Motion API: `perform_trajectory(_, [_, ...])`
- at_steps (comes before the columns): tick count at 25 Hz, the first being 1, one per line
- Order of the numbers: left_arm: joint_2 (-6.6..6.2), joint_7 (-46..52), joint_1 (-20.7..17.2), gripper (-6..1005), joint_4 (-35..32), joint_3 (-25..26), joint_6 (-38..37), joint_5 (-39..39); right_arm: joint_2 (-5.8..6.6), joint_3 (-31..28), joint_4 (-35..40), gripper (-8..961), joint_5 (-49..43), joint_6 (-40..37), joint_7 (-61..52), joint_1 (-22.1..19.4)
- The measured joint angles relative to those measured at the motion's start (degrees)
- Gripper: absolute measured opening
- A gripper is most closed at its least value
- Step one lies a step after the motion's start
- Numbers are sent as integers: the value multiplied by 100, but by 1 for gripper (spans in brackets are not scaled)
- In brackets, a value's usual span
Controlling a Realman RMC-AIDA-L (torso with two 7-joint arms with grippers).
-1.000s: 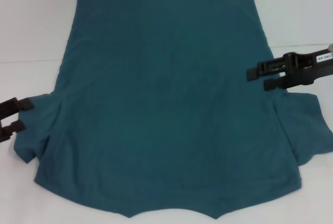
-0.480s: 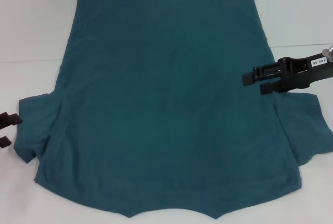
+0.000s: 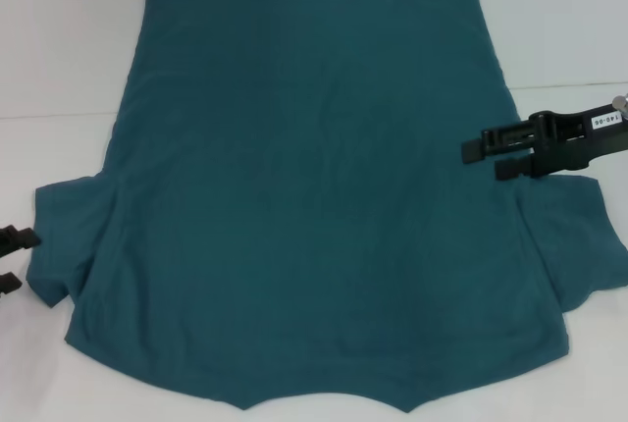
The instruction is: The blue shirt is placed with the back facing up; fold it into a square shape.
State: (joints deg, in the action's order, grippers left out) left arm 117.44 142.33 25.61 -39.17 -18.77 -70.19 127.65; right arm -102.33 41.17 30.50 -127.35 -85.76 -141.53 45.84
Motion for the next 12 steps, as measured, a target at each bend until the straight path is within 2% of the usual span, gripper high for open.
perform_trajectory(12, [-3, -37, 78, 784, 246, -223, 316, 6, -2, -13, 0, 861, 5, -2, 12, -61])
